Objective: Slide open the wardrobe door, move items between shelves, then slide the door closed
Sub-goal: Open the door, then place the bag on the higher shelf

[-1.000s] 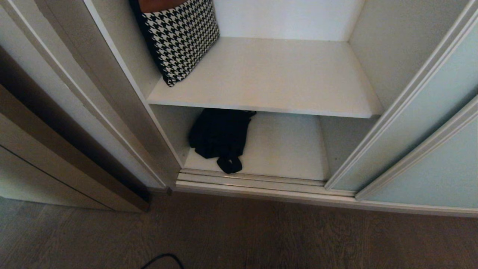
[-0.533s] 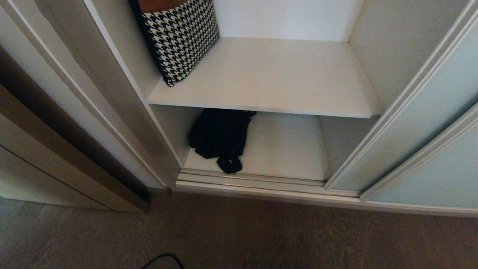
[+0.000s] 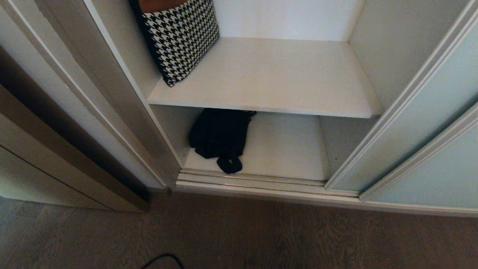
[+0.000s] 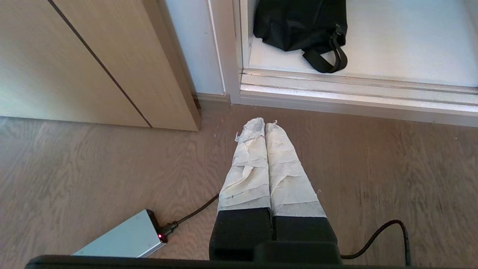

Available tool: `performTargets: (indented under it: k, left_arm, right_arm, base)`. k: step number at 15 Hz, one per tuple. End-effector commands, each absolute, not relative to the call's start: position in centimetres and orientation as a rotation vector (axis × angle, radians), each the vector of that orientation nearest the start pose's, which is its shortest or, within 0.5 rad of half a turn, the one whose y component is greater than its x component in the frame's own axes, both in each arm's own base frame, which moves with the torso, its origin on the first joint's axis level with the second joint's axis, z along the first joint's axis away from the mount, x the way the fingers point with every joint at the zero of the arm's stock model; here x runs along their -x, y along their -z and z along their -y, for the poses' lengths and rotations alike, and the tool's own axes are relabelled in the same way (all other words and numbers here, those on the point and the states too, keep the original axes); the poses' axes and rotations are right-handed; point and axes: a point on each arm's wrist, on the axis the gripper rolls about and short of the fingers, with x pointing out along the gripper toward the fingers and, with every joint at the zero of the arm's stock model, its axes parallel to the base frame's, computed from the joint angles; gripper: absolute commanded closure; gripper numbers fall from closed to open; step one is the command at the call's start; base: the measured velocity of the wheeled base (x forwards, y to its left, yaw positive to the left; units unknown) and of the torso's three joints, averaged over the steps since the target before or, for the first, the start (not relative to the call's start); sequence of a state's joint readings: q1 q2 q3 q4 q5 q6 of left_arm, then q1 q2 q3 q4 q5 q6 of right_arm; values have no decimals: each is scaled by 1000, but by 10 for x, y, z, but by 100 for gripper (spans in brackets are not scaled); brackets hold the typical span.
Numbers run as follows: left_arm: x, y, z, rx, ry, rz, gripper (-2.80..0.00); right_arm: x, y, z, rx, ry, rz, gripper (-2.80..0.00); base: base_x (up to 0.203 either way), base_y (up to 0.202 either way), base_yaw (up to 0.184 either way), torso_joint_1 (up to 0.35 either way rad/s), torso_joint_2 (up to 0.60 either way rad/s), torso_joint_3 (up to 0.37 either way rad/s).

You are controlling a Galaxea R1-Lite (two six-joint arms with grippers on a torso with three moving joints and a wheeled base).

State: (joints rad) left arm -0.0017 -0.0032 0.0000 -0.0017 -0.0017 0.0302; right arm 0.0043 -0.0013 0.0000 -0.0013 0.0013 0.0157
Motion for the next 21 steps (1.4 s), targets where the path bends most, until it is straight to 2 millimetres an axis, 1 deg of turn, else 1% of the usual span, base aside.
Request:
performTargets:
  k: [1,6,21]
  left_arm:
    - [23,-76,0,-29,3,3,0]
    - [23,-76,0,-26,5,0,0]
    - [23,-76,0,-29,6,-6,0]
  right_arm:
    - [23,-76,0,-15,-6,6,0]
    - [23,-76,0,-17,-6,6,0]
    - [23,-76,0,-15,-6,6,0]
  base:
    - [0,0,0,0,0,0]
    - [0,0,0,2,2,-55]
    - [0,0,0,4,3,-194]
